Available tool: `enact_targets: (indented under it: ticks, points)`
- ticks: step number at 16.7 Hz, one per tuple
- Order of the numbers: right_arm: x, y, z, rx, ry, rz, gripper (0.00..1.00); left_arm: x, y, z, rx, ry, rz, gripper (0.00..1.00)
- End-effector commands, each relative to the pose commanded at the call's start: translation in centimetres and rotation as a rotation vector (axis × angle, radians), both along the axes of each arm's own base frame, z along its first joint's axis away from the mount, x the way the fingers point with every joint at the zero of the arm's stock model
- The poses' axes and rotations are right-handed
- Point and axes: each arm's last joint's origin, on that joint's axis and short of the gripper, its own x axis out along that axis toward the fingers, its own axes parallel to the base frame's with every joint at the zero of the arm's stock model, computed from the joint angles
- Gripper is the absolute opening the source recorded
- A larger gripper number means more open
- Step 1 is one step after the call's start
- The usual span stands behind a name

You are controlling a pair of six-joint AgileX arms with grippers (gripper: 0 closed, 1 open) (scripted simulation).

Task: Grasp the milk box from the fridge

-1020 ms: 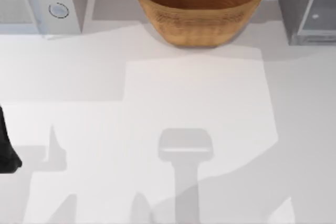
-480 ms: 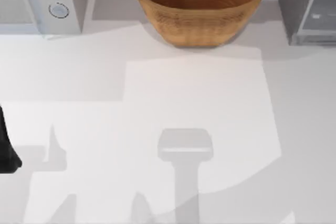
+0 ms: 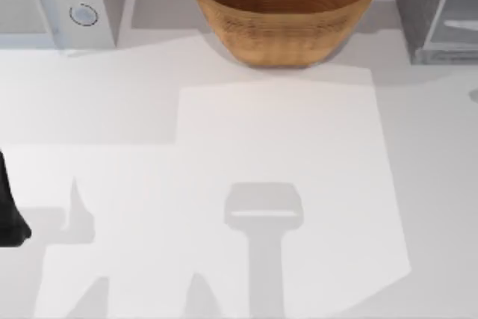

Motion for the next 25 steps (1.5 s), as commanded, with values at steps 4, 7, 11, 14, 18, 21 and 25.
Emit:
enact_targets:
  ticks: [4,7,11,14,18,21,25]
  points:
    - [0.1,0.2,-0.2,0.003,0.006,0.005,0.0,0.0,0.0,0.0,0.0,0.0,0.0,1.0]
    - [-0.3,0.8,1.2,-0.001,0.002,0.011,0.0,0.0,0.0,0.0,0.0,0.0,0.0,1.0]
    - [-2.7,2.9,5.4,-0.01,-0.012,0.023,0.0,0.0,0.0,0.0,0.0,0.0,0.0,1.0]
    - [-6.7,5.0,9.1,-0.014,-0.026,0.027,0.0,0.0,0.0,0.0,0.0,0.0,0.0,1.0]
    - [-14.7,7.7,12.1,-0.014,-0.064,0.026,0.0,0.0,0.0,0.0,0.0,0.0,0.0,1.0]
    - [-20.2,9.1,11.2,-0.008,-0.081,0.022,0.0,0.0,0.0,0.0,0.0,0.0,0.0,1.0]
    - [-24.1,9.9,7.5,0.003,-0.052,0.016,0.0,0.0,0.0,0.0,0.0,0.0,0.0,1.0]
